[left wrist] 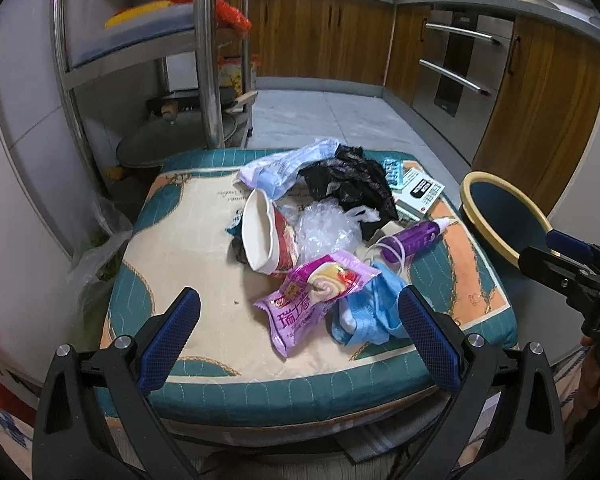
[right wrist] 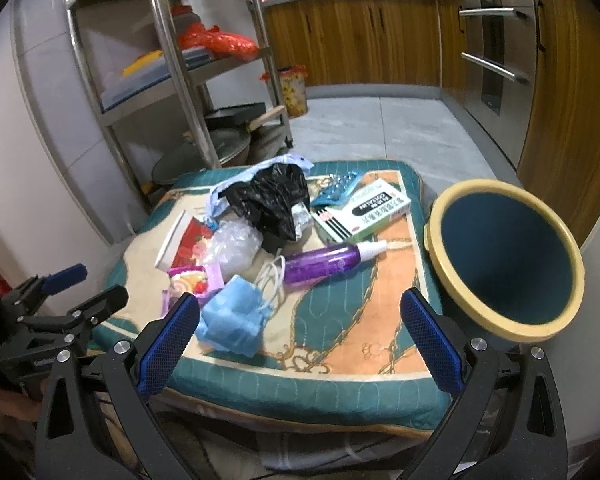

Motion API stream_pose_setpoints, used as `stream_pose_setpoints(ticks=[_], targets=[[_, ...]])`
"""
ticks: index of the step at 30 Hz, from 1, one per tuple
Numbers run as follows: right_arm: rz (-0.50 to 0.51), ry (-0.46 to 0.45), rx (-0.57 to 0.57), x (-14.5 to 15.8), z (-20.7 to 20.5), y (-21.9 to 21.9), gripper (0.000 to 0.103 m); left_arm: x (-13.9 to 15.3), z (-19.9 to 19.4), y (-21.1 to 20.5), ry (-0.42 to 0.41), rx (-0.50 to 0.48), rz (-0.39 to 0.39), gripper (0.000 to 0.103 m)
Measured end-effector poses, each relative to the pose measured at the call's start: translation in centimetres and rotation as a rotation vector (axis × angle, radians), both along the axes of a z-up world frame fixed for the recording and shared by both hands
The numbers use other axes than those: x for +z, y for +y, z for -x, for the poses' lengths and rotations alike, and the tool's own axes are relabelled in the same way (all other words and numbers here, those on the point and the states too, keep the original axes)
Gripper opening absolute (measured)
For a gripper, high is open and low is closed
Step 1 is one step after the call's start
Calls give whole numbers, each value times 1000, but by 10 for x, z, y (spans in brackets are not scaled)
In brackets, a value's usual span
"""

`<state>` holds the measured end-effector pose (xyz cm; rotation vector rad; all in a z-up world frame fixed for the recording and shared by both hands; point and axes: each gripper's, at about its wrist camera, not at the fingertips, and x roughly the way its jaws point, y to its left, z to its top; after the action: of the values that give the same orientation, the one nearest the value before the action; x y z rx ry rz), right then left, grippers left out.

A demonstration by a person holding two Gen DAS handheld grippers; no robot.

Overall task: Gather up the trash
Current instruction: 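Grasp the pink snack wrapper with the left tool while the right grasps the blue mask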

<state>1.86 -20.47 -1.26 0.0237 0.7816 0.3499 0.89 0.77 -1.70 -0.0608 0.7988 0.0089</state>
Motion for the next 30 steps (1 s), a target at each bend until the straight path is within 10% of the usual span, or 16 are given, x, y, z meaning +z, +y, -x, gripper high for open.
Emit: stream_pose_setpoints(ticks=[18, 30], targets=[[-18, 182, 115, -25, -11, 23, 83, -58, -46, 3, 262, -86, 4, 72], [-30, 227, 142, -35, -17, 28, 73, -71, -58, -8, 319, -186, 30, 11]])
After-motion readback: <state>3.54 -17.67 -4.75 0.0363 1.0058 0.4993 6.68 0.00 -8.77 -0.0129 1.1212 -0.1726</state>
